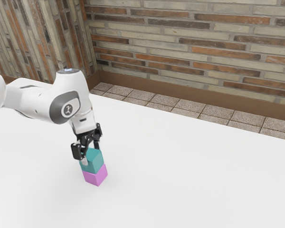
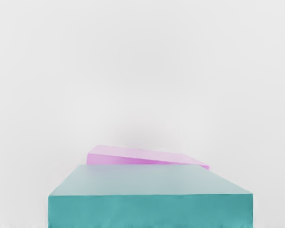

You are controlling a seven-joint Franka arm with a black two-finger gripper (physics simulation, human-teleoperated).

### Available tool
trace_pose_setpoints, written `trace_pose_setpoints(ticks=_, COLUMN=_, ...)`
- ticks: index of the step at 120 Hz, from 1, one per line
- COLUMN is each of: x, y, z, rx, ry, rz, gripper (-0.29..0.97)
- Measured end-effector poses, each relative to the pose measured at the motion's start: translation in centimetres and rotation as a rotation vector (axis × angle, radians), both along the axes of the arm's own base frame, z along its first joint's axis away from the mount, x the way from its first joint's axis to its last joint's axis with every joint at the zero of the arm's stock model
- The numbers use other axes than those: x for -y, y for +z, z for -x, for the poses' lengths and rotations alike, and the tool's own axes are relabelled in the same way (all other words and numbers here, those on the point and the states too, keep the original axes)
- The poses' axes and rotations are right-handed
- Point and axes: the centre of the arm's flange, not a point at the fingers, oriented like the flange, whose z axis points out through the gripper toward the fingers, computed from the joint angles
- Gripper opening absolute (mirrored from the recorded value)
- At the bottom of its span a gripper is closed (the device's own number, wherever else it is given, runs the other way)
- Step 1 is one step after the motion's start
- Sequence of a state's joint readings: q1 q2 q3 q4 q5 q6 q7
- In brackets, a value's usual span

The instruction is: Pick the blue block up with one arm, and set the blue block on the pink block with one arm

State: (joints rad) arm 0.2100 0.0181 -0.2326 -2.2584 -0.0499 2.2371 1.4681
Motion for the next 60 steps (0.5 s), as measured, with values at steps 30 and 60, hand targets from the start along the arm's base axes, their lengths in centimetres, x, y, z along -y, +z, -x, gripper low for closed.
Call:
trace_pose_setpoints(ticks=30, x=2.6, y=18.5, z=0.5, rx=0.184, ry=-0.017, rz=-0.02, gripper=0.67)
trace_pose_setpoints(ticks=60, x=0.4, y=34.4, z=1.3, rx=0.165, ry=0.12, rz=-0.142, gripper=0.68)
